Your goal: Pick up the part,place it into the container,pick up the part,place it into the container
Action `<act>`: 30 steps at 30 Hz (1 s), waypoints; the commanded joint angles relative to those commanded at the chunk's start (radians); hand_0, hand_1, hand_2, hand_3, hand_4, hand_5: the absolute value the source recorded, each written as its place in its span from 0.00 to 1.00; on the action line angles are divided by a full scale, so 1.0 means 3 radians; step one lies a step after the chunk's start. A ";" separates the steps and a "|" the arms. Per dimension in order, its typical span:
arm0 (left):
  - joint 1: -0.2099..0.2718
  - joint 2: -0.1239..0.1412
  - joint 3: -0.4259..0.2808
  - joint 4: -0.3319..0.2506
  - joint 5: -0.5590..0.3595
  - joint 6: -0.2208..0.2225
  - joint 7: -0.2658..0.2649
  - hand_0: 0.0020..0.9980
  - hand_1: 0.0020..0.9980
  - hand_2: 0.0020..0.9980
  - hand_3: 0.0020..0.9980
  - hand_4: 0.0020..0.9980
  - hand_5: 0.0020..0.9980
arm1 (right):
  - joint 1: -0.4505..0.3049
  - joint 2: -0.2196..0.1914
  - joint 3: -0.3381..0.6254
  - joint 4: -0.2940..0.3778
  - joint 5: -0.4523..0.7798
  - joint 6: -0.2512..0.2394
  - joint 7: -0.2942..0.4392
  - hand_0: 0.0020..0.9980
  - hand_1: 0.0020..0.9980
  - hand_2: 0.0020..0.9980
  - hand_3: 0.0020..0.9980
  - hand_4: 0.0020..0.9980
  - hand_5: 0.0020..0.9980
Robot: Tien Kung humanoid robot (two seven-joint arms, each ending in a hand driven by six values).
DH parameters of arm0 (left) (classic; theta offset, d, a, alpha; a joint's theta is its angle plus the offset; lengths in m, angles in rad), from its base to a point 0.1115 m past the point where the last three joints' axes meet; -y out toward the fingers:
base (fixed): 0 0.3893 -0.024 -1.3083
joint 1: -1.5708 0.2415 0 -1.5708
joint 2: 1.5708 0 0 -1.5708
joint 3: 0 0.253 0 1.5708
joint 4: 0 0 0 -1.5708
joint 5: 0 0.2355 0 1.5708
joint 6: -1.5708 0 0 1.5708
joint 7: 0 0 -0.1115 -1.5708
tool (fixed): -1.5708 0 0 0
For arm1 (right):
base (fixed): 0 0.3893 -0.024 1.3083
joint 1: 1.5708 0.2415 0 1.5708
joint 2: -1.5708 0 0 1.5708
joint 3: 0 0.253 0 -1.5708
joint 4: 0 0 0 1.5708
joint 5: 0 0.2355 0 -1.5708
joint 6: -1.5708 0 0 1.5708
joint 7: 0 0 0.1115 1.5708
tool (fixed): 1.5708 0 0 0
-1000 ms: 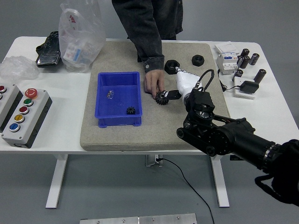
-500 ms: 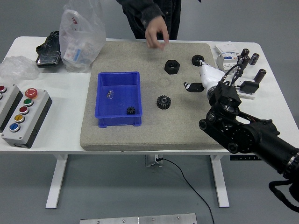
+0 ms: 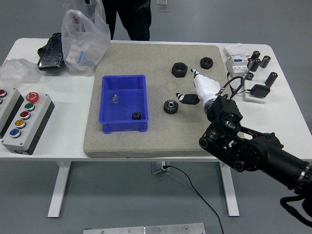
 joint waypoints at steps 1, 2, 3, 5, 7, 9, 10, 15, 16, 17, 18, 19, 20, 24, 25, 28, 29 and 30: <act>-0.0001 0.0000 0.0000 0.0000 0.0001 0.0000 0.0002 0.74 0.65 0.61 0.74 0.75 0.61 | 0.0033 0.0025 -0.0066 -0.0043 0.0036 0.0003 0.0000 0.87 0.83 0.87 0.98 0.80 0.43; -0.0002 -0.0001 0.0000 0.0000 0.0003 0.0000 0.0004 0.74 0.65 0.61 0.74 0.76 0.61 | 0.0060 0.0045 -0.0120 -0.0081 0.0065 0.0004 0.0000 0.85 0.83 0.88 0.98 0.80 0.43; -0.0002 -0.0001 -0.0001 0.0000 0.0003 0.0001 0.0006 0.74 0.65 0.61 0.74 0.76 0.61 | 0.0090 0.0069 -0.0177 -0.0125 0.0101 0.0003 0.0000 0.85 0.83 0.88 0.98 0.80 0.43; -0.0002 0.0000 -0.0008 0.0000 0.0011 0.0003 0.0013 0.74 0.65 0.61 0.74 0.76 0.61 | 0.0147 0.0114 -0.0281 -0.0210 0.0166 0.0003 0.0000 0.85 0.83 0.88 0.98 0.80 0.43; -0.0004 0.0002 -0.0011 0.0000 0.0014 0.0005 0.0016 0.74 0.65 0.61 0.74 0.76 0.61 | 0.0185 0.0145 -0.0350 -0.0266 0.0212 0.0004 0.0000 0.85 0.83 0.88 0.98 0.80 0.43; -0.0008 0.0004 -0.0011 0.0000 0.0012 0.0005 0.0017 0.74 0.65 0.61 0.74 0.75 0.61 | 0.0215 0.0175 -0.0413 -0.0312 0.0252 0.0002 0.0000 0.84 0.83 0.88 0.98 0.82 0.46; -0.0010 0.0005 -0.0011 0.0000 0.0011 0.0006 0.0017 0.74 0.65 0.61 0.74 0.75 0.61 | 0.0228 0.0190 -0.0447 -0.0332 0.0277 0.0000 0.0000 0.84 0.83 0.88 0.98 0.82 0.46; -0.0019 0.0008 -0.0009 0.0000 0.0009 0.0005 0.0018 0.74 0.65 0.61 0.74 0.76 0.61 | 0.0272 0.0247 -0.0591 -0.0374 0.0364 0.0004 0.0000 0.85 0.83 0.88 0.98 0.83 0.46; -0.0020 0.0009 -0.0007 0.0000 0.0007 0.0005 0.0018 0.74 0.65 0.61 0.74 0.76 0.61 | 0.0277 0.0253 -0.0610 -0.0373 0.0374 0.0005 0.0000 0.85 0.83 0.88 0.98 0.83 0.46; -0.0021 0.0009 -0.0007 0.0000 0.0008 0.0005 0.0018 0.74 0.65 0.61 0.74 0.76 0.61 | 0.0281 0.0259 -0.0626 -0.0373 0.0382 0.0006 0.0000 0.85 0.83 0.88 0.98 0.83 0.46; -0.0021 0.0009 -0.0007 0.0000 0.0008 0.0005 0.0019 0.74 0.65 0.61 0.74 0.76 0.61 | 0.0285 0.0264 -0.0643 -0.0372 0.0391 0.0008 0.0000 0.85 0.83 0.88 0.98 0.83 0.46; -0.0022 0.0010 -0.0007 0.0000 0.0008 0.0005 0.0019 0.74 0.65 0.61 0.74 0.76 0.61 | 0.0289 0.0270 -0.0660 -0.0373 0.0402 0.0010 0.0000 0.85 0.83 0.88 0.98 0.83 0.46; -0.0022 0.0010 -0.0007 0.0000 0.0007 0.0005 0.0019 0.74 0.65 0.61 0.74 0.75 0.61 | 0.0292 0.0273 -0.0671 -0.0374 0.0408 0.0012 0.0000 0.85 0.83 0.88 0.97 0.84 0.45; -0.0024 0.0010 -0.0007 0.0000 0.0008 0.0005 0.0020 0.74 0.65 0.61 0.74 0.75 0.61 | 0.0298 0.0282 -0.0706 -0.0381 0.0435 0.0019 0.0000 0.85 0.83 0.88 0.97 0.84 0.45; -0.0024 0.0010 -0.0004 0.0000 0.0004 0.0005 0.0019 0.74 0.65 0.61 0.74 0.75 0.61 | 0.0298 0.0283 -0.0714 -0.0385 0.0444 0.0021 0.0000 0.85 0.83 0.88 0.97 0.84 0.45; -0.0026 0.0009 0.0000 0.0000 0.0002 0.0004 0.0017 0.74 0.65 0.61 0.74 0.75 0.61 | 0.0297 0.0290 -0.0736 -0.0401 0.0471 0.0025 0.0000 0.84 0.83 0.87 0.97 0.85 0.45; -0.0027 0.0009 0.0002 0.0000 -0.0001 0.0004 0.0016 0.74 0.65 0.61 0.74 0.75 0.61 | 0.0297 0.0292 -0.0742 -0.0410 0.0481 0.0026 0.0000 0.84 0.83 0.87 0.97 0.85 0.45; -0.0028 0.0009 0.0003 0.0000 -0.0002 0.0004 0.0016 0.74 0.65 0.61 0.74 0.75 0.61 | 0.0296 0.0294 -0.0746 -0.0420 0.0489 0.0028 0.0000 0.84 0.83 0.87 0.97 0.85 0.45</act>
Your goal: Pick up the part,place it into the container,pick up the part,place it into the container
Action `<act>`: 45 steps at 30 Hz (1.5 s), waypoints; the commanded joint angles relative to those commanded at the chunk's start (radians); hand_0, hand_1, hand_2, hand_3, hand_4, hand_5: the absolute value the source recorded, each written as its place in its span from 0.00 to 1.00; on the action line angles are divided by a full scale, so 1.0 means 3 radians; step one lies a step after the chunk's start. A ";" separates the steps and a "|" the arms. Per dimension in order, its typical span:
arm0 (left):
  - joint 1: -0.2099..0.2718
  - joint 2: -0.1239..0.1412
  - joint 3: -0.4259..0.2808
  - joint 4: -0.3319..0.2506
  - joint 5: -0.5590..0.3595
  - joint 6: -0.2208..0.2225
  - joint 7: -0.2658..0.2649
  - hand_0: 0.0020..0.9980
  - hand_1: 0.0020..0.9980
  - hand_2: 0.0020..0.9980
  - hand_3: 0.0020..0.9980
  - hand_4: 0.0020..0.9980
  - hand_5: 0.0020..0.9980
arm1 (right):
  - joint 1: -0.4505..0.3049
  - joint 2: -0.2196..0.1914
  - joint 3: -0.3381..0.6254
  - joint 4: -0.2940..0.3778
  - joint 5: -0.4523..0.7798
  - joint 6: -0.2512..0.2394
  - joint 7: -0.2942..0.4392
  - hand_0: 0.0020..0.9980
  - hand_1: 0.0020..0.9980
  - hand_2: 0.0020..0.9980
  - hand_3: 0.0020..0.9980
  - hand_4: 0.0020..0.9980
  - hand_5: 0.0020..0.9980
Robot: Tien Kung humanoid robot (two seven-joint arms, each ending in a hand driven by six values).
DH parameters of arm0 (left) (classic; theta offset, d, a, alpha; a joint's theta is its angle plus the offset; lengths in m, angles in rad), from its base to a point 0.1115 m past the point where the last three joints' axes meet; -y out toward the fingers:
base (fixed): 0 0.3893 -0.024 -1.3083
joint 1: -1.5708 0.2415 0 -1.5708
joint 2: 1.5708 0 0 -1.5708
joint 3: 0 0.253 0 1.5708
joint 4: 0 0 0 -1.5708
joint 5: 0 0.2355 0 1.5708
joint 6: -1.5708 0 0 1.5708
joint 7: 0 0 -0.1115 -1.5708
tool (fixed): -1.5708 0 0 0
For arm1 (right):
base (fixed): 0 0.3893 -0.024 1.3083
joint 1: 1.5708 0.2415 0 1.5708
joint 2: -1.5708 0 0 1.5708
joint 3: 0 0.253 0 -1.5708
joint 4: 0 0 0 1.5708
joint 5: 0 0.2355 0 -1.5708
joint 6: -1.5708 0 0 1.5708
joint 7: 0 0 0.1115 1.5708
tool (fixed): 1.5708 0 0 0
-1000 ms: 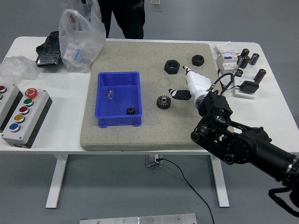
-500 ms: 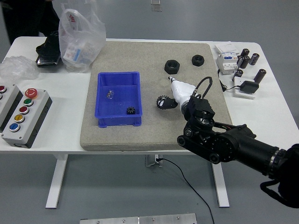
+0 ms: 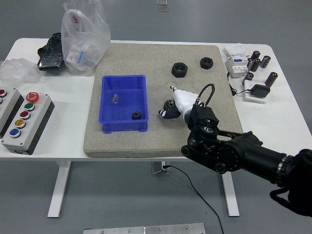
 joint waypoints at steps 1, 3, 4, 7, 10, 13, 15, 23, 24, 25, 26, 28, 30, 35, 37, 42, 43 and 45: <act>-0.0001 0.0000 0.0002 0.0000 -0.0002 0.0000 -0.0001 0.74 0.65 0.61 0.74 0.75 0.61 | 0.0000 0.0002 -0.0004 -0.0012 0.0006 0.0004 0.0000 0.84 0.83 0.87 0.97 0.85 0.45; -0.0003 0.0001 0.0004 0.0000 -0.0004 0.0000 -0.0003 0.74 0.65 0.61 0.74 0.75 0.61 | 0.0001 0.0005 -0.0008 -0.0027 0.0016 0.0008 0.0000 0.82 0.79 0.78 0.86 0.83 0.44; -0.0004 0.0001 0.0004 0.0000 -0.0004 0.0000 -0.0003 0.74 0.65 0.61 0.74 0.75 0.61 | 0.0002 0.0006 -0.0011 -0.0034 0.0019 0.0009 0.0000 0.82 0.79 0.78 0.86 0.83 0.44; -0.0006 0.0003 0.0006 0.0000 -0.0005 -0.0001 -0.0004 0.74 0.65 0.61 0.74 0.75 0.61 | 0.0001 0.0013 -0.0020 -0.0045 0.0016 -0.0002 0.0000 0.82 0.79 0.78 0.86 0.83 0.44; -0.0009 0.0002 0.0008 0.0000 -0.0005 -0.0002 -0.0005 0.74 0.65 0.61 0.74 0.75 0.61 | -0.0007 0.0025 -0.0031 -0.0049 0.0003 -0.0018 0.0000 0.76 0.71 0.64 0.69 0.67 0.30; -0.0010 0.0002 0.0014 0.0000 -0.0009 -0.0005 -0.0007 0.74 0.65 0.61 0.74 0.75 0.61 | -0.0020 0.0035 -0.0054 -0.0056 0.0007 -0.0030 0.0000 0.76 0.71 0.64 0.69 0.67 0.30; -0.0010 0.0002 0.0016 0.0000 -0.0011 -0.0005 -0.0008 0.74 0.65 0.61 0.74 0.75 0.61 | -0.0028 0.0038 -0.0063 -0.0061 0.0010 -0.0040 0.0000 0.73 0.69 0.58 0.66 0.55 0.22; -0.0007 0.0002 0.0024 0.0000 -0.0017 -0.0008 -0.0016 0.74 0.65 0.61 0.74 0.75 0.61 | -0.0056 0.0038 -0.0073 -0.0079 -0.0006 -0.0094 0.0000 0.71 0.66 0.53 0.63 0.54 0.12; -0.0006 0.0002 0.0026 0.0000 -0.0020 -0.0009 -0.0017 0.74 0.65 0.61 0.74 0.75 0.61 | -0.0057 0.0037 -0.0072 -0.0078 -0.0013 -0.0104 0.0000 0.71 0.66 0.53 0.63 0.54 0.12; -0.0006 0.0001 0.0027 0.0000 -0.0021 -0.0009 -0.0018 0.74 0.65 0.61 0.74 0.75 0.61 | -0.0058 0.0036 -0.0070 -0.0076 -0.0021 -0.0114 0.0000 0.71 0.66 0.53 0.63 0.54 0.12; -0.0006 0.0002 0.0029 0.0000 -0.0022 -0.0010 -0.0020 0.74 0.65 0.61 0.74 0.75 0.61 | -0.0059 0.0034 -0.0064 -0.0073 -0.0035 -0.0130 0.0000 0.69 0.65 0.52 0.62 0.58 0.08; -0.0005 0.0003 0.0037 0.0000 -0.0031 -0.0012 -0.0026 0.74 0.65 0.61 0.74 0.75 0.61 | -0.0059 0.0026 -0.0042 -0.0062 -0.0083 -0.0170 0.0000 0.69 0.65 0.52 0.62 0.58 0.08; -0.0005 0.0003 0.0043 0.0000 -0.0037 -0.0013 -0.0030 0.74 0.65 0.61 0.74 0.75 0.61 | -0.0059 0.0019 -0.0022 -0.0056 -0.0119 -0.0200 0.0000 0.69 0.65 0.52 0.62 0.58 0.08; -0.0001 0.0003 0.0044 0.0000 -0.0039 -0.0015 -0.0036 0.74 0.65 0.61 0.74 0.75 0.61 | -0.0064 -0.0018 0.0083 -0.0031 -0.0247 -0.0265 0.0000 0.68 0.63 0.51 0.62 0.60 0.05; 0.0003 0.0002 0.0042 0.0000 -0.0038 -0.0015 -0.0037 0.74 0.65 0.61 0.74 0.75 0.61 | -0.0070 -0.0044 0.0152 -0.0003 -0.0314 -0.0297 0.0000 0.68 0.63 0.51 0.62 0.60 0.05; 0.0015 -0.0001 0.0016 0.0000 -0.0016 -0.0014 -0.0028 0.74 0.65 0.61 0.74 0.75 0.61 | -0.0078 -0.0111 0.0328 0.0131 -0.0492 -0.0393 0.0000 0.67 0.62 0.50 0.61 0.61 0.03; 0.0017 -0.0001 0.0011 0.0000 -0.0011 -0.0013 -0.0027 0.74 0.65 0.61 0.74 0.75 0.61 | -0.0080 -0.0120 0.0350 0.0162 -0.0514 -0.0413 0.0000 0.67 0.62 0.50 0.61 0.61 0.03; 0.0018 0.0000 0.0007 0.0000 -0.0007 -0.0015 -0.0027 0.74 0.65 0.61 0.74 0.75 0.61 | -0.0088 -0.0140 0.0404 0.0254 -0.0581 -0.0465 0.0000 0.63 0.60 0.46 0.56 0.61 0.02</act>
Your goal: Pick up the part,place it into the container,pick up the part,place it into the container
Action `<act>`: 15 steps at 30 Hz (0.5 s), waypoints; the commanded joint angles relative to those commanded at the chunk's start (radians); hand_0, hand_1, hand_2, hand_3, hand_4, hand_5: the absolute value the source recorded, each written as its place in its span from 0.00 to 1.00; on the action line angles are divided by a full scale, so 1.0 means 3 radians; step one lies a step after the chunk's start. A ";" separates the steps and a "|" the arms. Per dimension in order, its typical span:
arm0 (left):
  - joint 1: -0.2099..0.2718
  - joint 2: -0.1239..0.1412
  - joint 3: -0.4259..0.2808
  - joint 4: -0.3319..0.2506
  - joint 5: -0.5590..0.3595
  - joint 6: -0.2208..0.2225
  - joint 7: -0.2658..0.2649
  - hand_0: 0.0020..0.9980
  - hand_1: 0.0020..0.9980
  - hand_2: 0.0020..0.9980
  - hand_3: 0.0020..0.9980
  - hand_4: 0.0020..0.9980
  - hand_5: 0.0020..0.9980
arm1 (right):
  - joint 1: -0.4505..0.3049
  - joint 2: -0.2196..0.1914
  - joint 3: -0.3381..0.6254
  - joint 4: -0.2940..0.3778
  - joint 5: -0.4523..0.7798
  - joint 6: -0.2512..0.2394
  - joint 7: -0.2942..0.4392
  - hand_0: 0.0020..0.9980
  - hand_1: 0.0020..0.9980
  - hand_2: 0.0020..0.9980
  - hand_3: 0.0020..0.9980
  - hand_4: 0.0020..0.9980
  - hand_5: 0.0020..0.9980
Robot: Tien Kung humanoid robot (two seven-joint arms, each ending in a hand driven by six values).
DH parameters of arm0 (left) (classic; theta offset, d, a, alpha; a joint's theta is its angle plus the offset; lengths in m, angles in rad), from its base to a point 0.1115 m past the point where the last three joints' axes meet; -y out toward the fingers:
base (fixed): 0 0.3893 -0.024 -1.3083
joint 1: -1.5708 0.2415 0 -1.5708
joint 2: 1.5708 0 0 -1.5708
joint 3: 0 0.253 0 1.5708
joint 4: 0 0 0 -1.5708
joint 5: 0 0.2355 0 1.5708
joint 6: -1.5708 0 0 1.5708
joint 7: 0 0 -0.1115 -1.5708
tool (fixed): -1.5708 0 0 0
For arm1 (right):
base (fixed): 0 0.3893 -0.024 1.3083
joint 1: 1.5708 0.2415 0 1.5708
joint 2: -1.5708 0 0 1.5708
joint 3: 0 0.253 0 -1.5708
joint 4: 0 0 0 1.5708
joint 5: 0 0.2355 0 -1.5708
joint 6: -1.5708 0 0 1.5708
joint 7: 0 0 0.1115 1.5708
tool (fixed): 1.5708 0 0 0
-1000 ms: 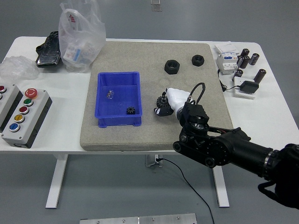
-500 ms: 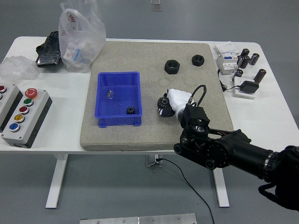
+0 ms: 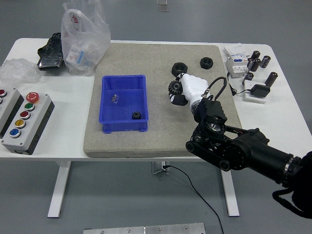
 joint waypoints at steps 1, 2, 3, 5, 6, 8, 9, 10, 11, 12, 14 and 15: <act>-0.0001 0.0001 0.0001 0.0000 -0.0001 -0.0002 -0.0003 0.74 0.65 0.61 0.74 0.75 0.61 | -0.0010 -0.0014 0.0036 0.0077 -0.0029 -0.0045 0.0000 0.63 0.60 0.46 0.56 0.61 0.02; -0.0002 0.0002 0.0004 0.0000 -0.0004 -0.0003 -0.0006 0.74 0.65 0.61 0.74 0.75 0.61 | -0.0018 -0.0023 0.0054 0.0123 -0.0034 -0.0075 0.0000 0.63 0.60 0.46 0.56 0.61 0.02; -0.0004 0.0004 0.0008 0.0000 -0.0007 -0.0004 -0.0009 0.74 0.65 0.61 0.74 0.75 0.61 | -0.0026 -0.0031 0.0070 0.0167 -0.0031 -0.0106 0.0000 0.63 0.60 0.46 0.56 0.61 0.02; -0.0006 0.0006 0.0012 0.0000 -0.0012 -0.0006 -0.0014 0.74 0.65 0.61 0.74 0.75 0.61 | -0.0044 -0.0049 0.0098 0.0263 0.0009 -0.0183 0.0000 0.57 0.58 0.42 0.54 0.58 0.03; -0.0006 0.0007 0.0013 0.0000 -0.0011 -0.0008 -0.0014 0.74 0.65 0.61 0.74 0.75 0.61 | -0.0055 -0.0059 0.0112 0.0315 0.0051 -0.0229 0.0000 0.57 0.58 0.42 0.54 0.58 0.03; -0.0001 0.0006 0.0011 0.0000 -0.0008 -0.0010 -0.0013 0.74 0.65 0.61 0.74 0.75 0.61 | -0.0080 -0.0077 0.0145 0.0423 0.0180 -0.0331 0.0000 0.57 0.58 0.42 0.54 0.58 0.03; 0.0001 0.0006 0.0008 0.0000 -0.0005 -0.0011 -0.0012 0.74 0.65 0.61 0.74 0.75 0.61 | -0.0088 -0.0083 0.0155 0.0462 0.0234 -0.0367 0.0015 0.57 0.58 0.42 0.54 0.58 0.03; 0.0003 0.0005 0.0005 0.0000 -0.0002 -0.0011 -0.0011 0.74 0.65 0.61 0.74 0.75 0.61 | -0.0094 -0.0089 0.0162 0.0500 0.0285 -0.0400 0.0036 0.57 0.58 0.42 0.54 0.58 0.03; 0.0005 0.0004 0.0002 0.0000 0.0001 -0.0012 -0.0009 0.74 0.65 0.61 0.74 0.75 0.61 | -0.0098 -0.0093 0.0166 0.0539 0.0329 -0.0430 0.0061 0.49 0.53 0.33 0.55 0.54 0.00; 0.0006 0.0004 0.0000 0.0000 0.0002 -0.0013 -0.0009 0.74 0.65 0.61 0.74 0.75 0.61 | -0.0099 -0.0096 0.0166 0.0584 0.0375 -0.0464 0.0092 0.49 0.53 0.33 0.55 0.54 0.00; 0.0006 0.0005 0.0004 0.0000 -0.0008 -0.0015 -0.0011 0.74 0.65 0.61 0.74 0.75 0.61 | -0.0090 -0.0095 0.0154 0.0658 0.0453 -0.0527 0.0157 0.49 0.53 0.33 0.55 0.54 0.00; 0.0007 0.0005 0.0006 0.0000 -0.0014 -0.0015 -0.0011 0.74 0.65 0.61 0.74 0.75 0.61 | -0.0076 -0.0089 0.0134 0.0689 0.0505 -0.0563 0.0196 0.49 0.53 0.33 0.55 0.54 0.00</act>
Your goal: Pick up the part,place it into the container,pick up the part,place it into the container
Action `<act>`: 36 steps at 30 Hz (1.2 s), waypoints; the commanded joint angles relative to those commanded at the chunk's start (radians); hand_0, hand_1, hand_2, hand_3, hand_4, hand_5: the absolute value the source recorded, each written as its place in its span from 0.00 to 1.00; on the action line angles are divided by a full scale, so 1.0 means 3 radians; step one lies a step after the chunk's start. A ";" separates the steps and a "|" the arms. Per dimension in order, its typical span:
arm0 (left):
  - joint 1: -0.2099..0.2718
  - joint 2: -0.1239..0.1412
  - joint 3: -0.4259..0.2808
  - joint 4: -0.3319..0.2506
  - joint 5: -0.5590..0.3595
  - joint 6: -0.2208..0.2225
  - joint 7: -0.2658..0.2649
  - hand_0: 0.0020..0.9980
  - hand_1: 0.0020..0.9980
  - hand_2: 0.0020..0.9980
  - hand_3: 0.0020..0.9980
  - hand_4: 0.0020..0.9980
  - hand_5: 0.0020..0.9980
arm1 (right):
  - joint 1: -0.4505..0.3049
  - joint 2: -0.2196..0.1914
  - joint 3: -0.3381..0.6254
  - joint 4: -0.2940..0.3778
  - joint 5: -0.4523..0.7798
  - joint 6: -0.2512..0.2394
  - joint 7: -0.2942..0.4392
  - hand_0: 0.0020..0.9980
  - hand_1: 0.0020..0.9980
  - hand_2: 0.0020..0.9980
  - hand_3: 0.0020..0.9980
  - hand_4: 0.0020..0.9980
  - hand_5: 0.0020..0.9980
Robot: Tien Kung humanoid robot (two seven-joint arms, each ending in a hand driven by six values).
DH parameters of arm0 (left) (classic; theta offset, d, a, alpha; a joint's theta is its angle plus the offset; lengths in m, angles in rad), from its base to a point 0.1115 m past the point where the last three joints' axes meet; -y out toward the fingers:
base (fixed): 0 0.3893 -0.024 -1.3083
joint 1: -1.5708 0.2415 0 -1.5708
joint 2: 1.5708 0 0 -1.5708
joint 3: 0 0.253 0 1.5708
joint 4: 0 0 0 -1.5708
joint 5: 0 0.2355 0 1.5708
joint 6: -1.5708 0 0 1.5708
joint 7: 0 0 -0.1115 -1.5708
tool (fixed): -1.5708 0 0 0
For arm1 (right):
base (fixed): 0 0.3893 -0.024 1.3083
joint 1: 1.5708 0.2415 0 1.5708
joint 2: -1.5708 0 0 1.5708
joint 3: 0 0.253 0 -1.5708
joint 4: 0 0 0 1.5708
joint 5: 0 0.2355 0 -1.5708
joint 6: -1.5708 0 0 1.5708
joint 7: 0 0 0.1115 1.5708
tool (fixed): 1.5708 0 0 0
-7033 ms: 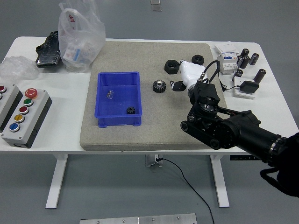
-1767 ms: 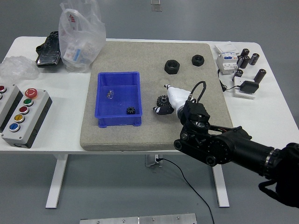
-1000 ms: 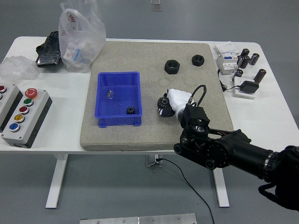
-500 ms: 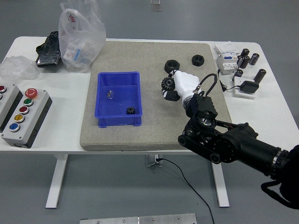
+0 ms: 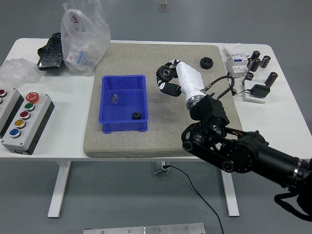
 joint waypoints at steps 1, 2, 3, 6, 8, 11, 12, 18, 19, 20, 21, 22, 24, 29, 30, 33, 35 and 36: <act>0.0001 -0.0001 0.0001 0.0000 -0.0004 -0.0001 0.0000 0.74 0.65 0.61 0.74 0.75 0.61 | 0.0020 0.0010 -0.0028 0.0020 0.0053 -0.0031 0.0035 0.49 0.53 0.33 0.55 0.54 0.00; 0.0001 -0.0002 0.0001 0.0000 -0.0008 -0.0001 0.0002 0.74 0.65 0.61 0.74 0.75 0.61 | 0.0051 0.0025 -0.0075 0.0035 0.0126 -0.0065 0.0077 0.43 0.51 0.32 0.56 0.52 0.00; 0.0001 -0.0003 0.0002 0.0000 -0.0011 -0.0001 0.0004 0.74 0.65 0.61 0.74 0.75 0.61 | 0.0079 0.0040 -0.0123 0.0039 0.0186 -0.0083 0.0103 0.43 0.51 0.32 0.56 0.52 0.00; -0.0003 -0.0004 0.0005 0.0000 -0.0024 -0.0002 0.0007 0.74 0.65 0.61 0.74 0.75 0.61 | 0.0147 0.0083 -0.0279 0.0042 0.0368 -0.0120 0.0164 0.43 0.51 0.32 0.56 0.52 0.00; -0.0007 -0.0004 0.0008 0.0000 -0.0032 -0.0003 0.0008 0.74 0.65 0.61 0.74 0.75 0.61 | 0.0177 0.0106 -0.0382 0.0044 0.0506 -0.0130 0.0223 0.42 0.50 0.31 0.58 0.50 0.00; -0.0013 -0.0004 0.0009 0.0000 -0.0038 -0.0002 0.0009 0.74 0.65 0.61 0.74 0.75 0.61 | 0.0204 0.0130 -0.0495 0.0039 0.0699 -0.0130 0.0320 0.42 0.50 0.31 0.58 0.50 0.00; -0.0014 -0.0003 0.0010 0.0000 -0.0039 -0.0002 0.0010 0.74 0.65 0.61 0.74 0.75 0.61 | 0.0211 0.0138 -0.0531 0.0034 0.0764 -0.0130 0.0345 0.42 0.50 0.31 0.58 0.50 0.00; -0.0016 -0.0005 0.0007 0.0000 -0.0035 -0.0001 0.0019 0.74 0.65 0.61 0.74 0.75 0.62 | 0.0224 0.0163 -0.0620 0.0024 0.0822 -0.0126 0.0339 0.42 0.51 0.31 0.60 0.45 0.00; -0.0016 -0.0005 0.0007 0.0000 -0.0035 -0.0001 0.0021 0.74 0.65 0.61 0.74 0.75 0.62 | 0.0227 0.0167 -0.0628 0.0029 0.0766 -0.0103 0.0300 0.42 0.51 0.31 0.60 0.45 0.00; -0.0016 -0.0005 0.0005 0.0000 -0.0033 -0.0001 0.0023 0.74 0.65 0.61 0.74 0.75 0.62 | 0.0232 0.0173 -0.0636 0.0035 0.0699 -0.0066 0.0247 0.44 0.51 0.30 0.59 0.45 0.00; -0.0017 -0.0005 0.0004 0.0000 -0.0029 -0.0001 0.0024 0.74 0.65 0.61 0.74 0.75 0.62 | 0.0242 0.0181 -0.0655 0.0051 0.0573 0.0017 0.0141 0.44 0.51 0.30 0.59 0.45 0.00; -0.0017 -0.0005 0.0005 0.0000 -0.0030 -0.0001 0.0025 0.74 0.65 0.61 0.74 0.75 0.62 | 0.0250 0.0185 -0.0668 0.0063 0.0487 0.0076 0.0074 0.44 0.51 0.30 0.59 0.45 0.00; -0.0018 -0.0004 0.0005 0.0000 -0.0030 -0.0001 0.0026 0.74 0.65 0.61 0.74 0.75 0.62 | 0.0267 0.0193 -0.0698 0.0093 0.0308 0.0207 -0.0066 0.44 0.51 0.30 0.59 0.45 0.00; -0.0018 -0.0001 0.0002 0.0000 -0.0029 0.0000 0.0027 0.74 0.65 0.61 0.74 0.75 0.62 | 0.0309 0.0203 -0.0745 0.0176 -0.0131 0.0492 -0.0196 0.46 0.51 0.30 0.59 0.44 0.00; -0.0019 -0.0001 0.0001 0.0000 -0.0029 0.0000 0.0027 0.74 0.65 0.61 0.74 0.75 0.62 | 0.0315 0.0204 -0.0753 0.0185 -0.0186 0.0514 -0.0196 0.46 0.51 0.30 0.59 0.44 0.00; -0.0021 0.0001 0.0001 0.0000 -0.0030 0.0000 0.0028 0.74 0.65 0.61 0.74 0.75 0.62 | 0.0335 0.0211 -0.0783 0.0207 -0.0357 0.0569 -0.0196 0.46 0.52 0.30 0.59 0.43 0.00; -0.0021 0.0002 0.0001 0.0000 -0.0031 0.0000 0.0028 0.74 0.65 0.61 0.74 0.75 0.62 | 0.0346 0.0216 -0.0794 0.0210 -0.0426 0.0595 -0.0196 0.46 0.52 0.30 0.59 0.43 0.00; -0.0022 0.0002 0.0001 0.0000 -0.0032 -0.0001 0.0029 0.74 0.65 0.61 0.74 0.75 0.62 | 0.0351 0.0219 -0.0798 0.0208 -0.0449 0.0605 -0.0196 0.46 0.52 0.30 0.59 0.43 0.00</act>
